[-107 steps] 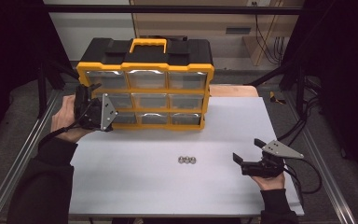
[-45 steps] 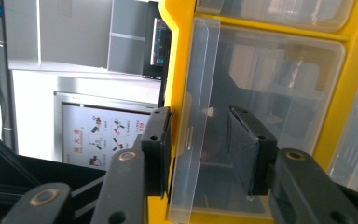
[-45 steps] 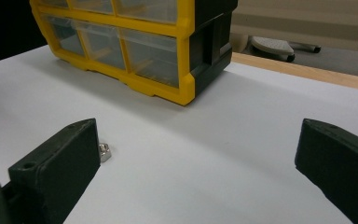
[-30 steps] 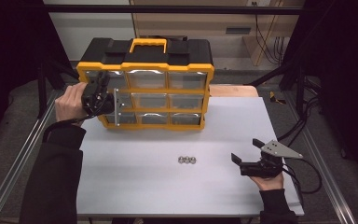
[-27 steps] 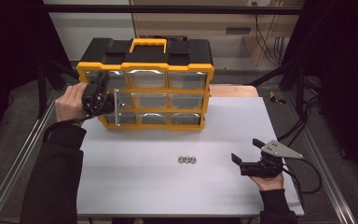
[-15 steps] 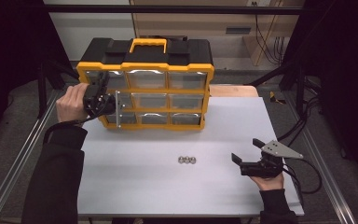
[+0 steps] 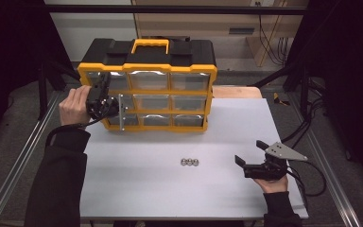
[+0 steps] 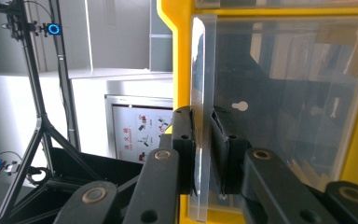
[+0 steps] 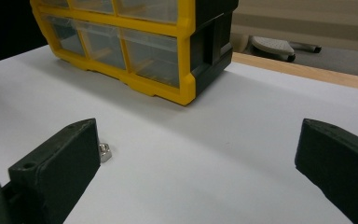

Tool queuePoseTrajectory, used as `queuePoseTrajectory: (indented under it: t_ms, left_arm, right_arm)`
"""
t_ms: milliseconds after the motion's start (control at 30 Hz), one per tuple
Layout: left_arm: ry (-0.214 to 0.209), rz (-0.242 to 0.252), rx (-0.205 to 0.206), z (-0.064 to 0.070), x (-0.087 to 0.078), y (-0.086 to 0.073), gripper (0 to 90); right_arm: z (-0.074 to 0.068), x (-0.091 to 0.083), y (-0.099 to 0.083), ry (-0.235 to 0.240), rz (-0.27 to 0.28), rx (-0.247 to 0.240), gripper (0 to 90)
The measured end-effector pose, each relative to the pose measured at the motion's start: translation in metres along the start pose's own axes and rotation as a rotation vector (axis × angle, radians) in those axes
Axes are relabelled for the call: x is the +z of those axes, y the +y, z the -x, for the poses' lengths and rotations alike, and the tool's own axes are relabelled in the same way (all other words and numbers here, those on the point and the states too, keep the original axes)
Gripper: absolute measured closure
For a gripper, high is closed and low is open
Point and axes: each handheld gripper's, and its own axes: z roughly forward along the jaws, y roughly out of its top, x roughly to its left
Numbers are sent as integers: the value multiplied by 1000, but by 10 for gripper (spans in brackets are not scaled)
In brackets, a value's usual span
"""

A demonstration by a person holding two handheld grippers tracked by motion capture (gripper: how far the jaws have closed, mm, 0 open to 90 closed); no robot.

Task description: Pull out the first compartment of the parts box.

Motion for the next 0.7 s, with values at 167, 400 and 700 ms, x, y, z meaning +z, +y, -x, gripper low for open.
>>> queuePoseTrajectory:
  t_ms: [167, 400, 700]
  left_arm:
    - [14, -5, 4, 2, -1, 1, 808]
    - [35, -4, -2, 5, -1, 2, 815]
    - [58, -13, -4, 8, -2, 2, 822]
  right_arm:
    - [0, 0, 0, 0, 1, 0, 5]
    - [0, 0, 0, 3, 5, -2, 5]
    - [0, -1, 0, 3, 6, 1, 5]
